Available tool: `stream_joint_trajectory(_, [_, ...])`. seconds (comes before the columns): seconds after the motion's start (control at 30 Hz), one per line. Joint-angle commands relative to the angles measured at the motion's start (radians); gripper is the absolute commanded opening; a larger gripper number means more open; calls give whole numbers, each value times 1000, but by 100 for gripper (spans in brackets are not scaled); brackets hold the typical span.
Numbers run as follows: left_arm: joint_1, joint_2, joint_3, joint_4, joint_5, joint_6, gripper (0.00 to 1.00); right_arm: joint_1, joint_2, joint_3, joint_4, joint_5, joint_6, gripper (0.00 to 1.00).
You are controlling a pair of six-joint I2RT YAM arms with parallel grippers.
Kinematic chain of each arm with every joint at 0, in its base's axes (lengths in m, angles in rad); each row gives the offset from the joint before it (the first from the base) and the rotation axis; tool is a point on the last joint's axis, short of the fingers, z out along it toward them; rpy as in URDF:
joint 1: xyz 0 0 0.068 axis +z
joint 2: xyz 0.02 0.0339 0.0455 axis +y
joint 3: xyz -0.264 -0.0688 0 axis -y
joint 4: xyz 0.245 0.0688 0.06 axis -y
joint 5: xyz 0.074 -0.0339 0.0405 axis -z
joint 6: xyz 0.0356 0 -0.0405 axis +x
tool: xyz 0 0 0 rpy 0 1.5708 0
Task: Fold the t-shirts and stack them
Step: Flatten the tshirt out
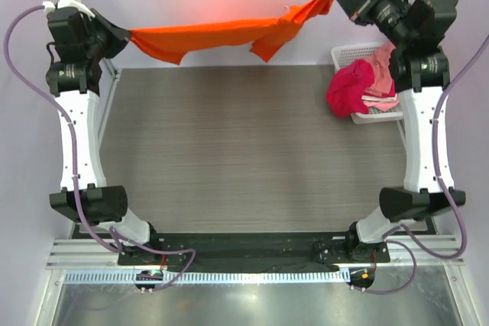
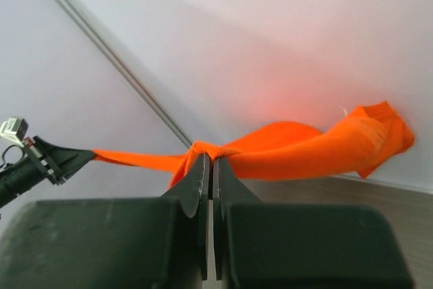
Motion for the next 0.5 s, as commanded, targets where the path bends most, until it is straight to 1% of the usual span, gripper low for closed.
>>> stream_joint_trajectory(0.0, [-6,-13,-157,140,54,-8,0,-3,-89,-310,175,-79,37,1])
stream_joint_trajectory(0.03, [-6,-13,-246,154,65,-8,0,-6,-111,-383,233,-86,49,1])
stream_joint_trajectory(0.07, [-5,-12,-300,178,85,-5,0,-10,-145,-528,265,-108,57,1])
stream_joint_trajectory(0.13, [-9,-9,-384,185,94,3,0,-13,-180,-673,358,-116,90,1])
stream_joint_trajectory(0.17, [-9,-9,-476,185,92,8,0,-14,-197,-741,371,-120,101,1])
stream_joint_trajectory(0.2, [-9,-18,-521,185,86,12,0,-16,-215,-863,417,-123,106,1])
stream_joint_trajectory(0.23, [-8,-28,-571,185,83,12,0,-16,-249,-920,449,-122,111,1])
stream_joint_trajectory(0.27, [-8,-42,-658,186,73,11,0,-16,-272,-974,463,-122,121,1])
stream_joint_trajectory(0.3, [-8,-60,-709,189,56,5,0,-16,-292,-1073,472,-120,121,1])
stream_joint_trajectory(0.37, [-8,-137,-807,210,13,-18,0,-16,-364,-1164,480,-111,117,1])
stream_joint_trajectory(0.4, [-8,-166,-917,236,-6,-47,0,-16,-389,-1248,477,-107,105,1])
stream_joint_trajectory(0.43, [-6,-230,-967,249,-27,-111,0,-14,-421,-1285,454,-103,95,1])
stream_joint_trajectory(0.47, [-6,-261,-1034,302,-23,-147,0,-17,-479,-1322,434,-84,88,1])
